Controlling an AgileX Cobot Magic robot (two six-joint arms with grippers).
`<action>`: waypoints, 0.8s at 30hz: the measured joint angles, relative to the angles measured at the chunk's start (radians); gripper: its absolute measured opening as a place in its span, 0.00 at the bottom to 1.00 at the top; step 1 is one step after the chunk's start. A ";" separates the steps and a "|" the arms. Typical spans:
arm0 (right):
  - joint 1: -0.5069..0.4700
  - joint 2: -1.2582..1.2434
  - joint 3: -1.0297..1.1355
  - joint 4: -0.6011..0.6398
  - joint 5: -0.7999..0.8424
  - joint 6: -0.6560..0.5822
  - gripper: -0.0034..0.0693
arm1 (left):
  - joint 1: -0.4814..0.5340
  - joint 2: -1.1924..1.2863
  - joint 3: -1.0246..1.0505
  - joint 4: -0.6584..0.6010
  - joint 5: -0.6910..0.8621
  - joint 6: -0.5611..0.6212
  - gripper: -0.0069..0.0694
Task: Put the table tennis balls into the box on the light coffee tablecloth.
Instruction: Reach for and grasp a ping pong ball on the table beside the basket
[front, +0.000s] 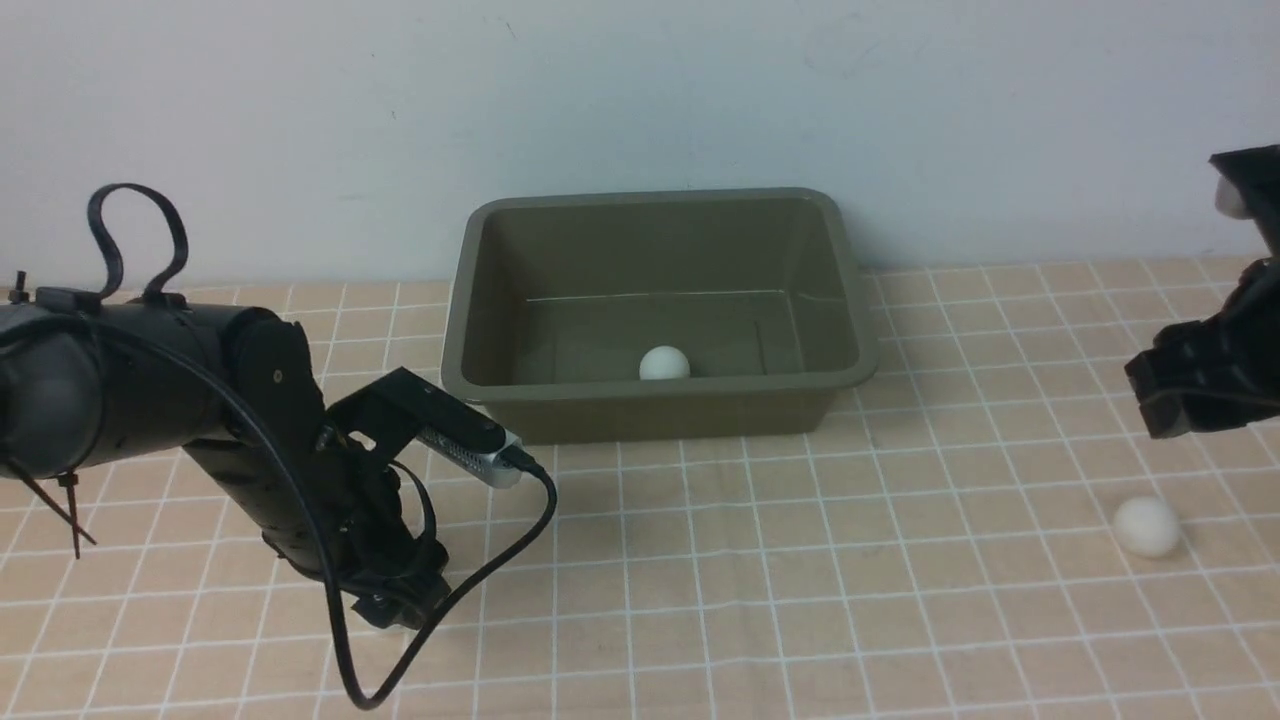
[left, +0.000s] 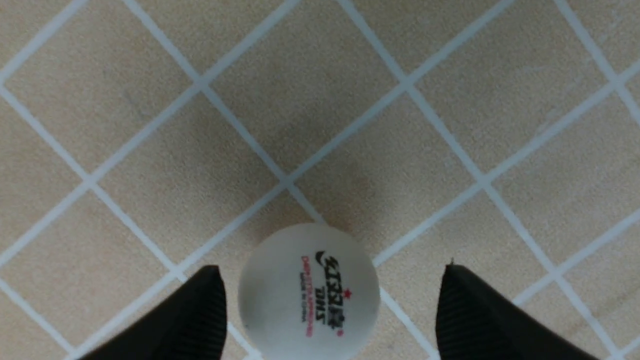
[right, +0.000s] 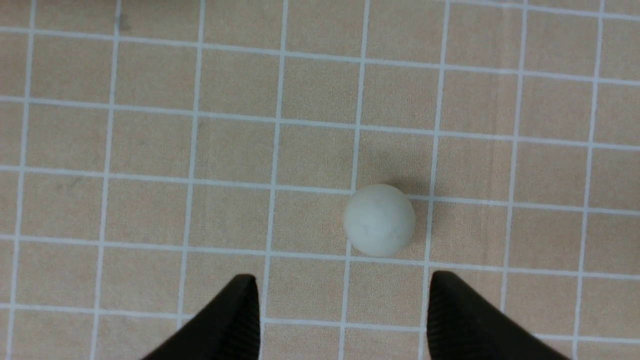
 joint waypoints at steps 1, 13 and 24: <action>0.000 0.000 0.000 0.001 -0.003 0.000 0.62 | 0.000 0.005 0.000 0.000 -0.001 0.000 0.71; 0.000 0.000 0.000 0.001 -0.024 -0.007 0.62 | 0.000 0.069 -0.008 0.049 -0.010 -0.035 0.50; -0.071 0.033 0.000 0.034 -0.104 -0.019 0.62 | 0.000 -0.045 -0.297 0.032 0.165 -0.063 0.50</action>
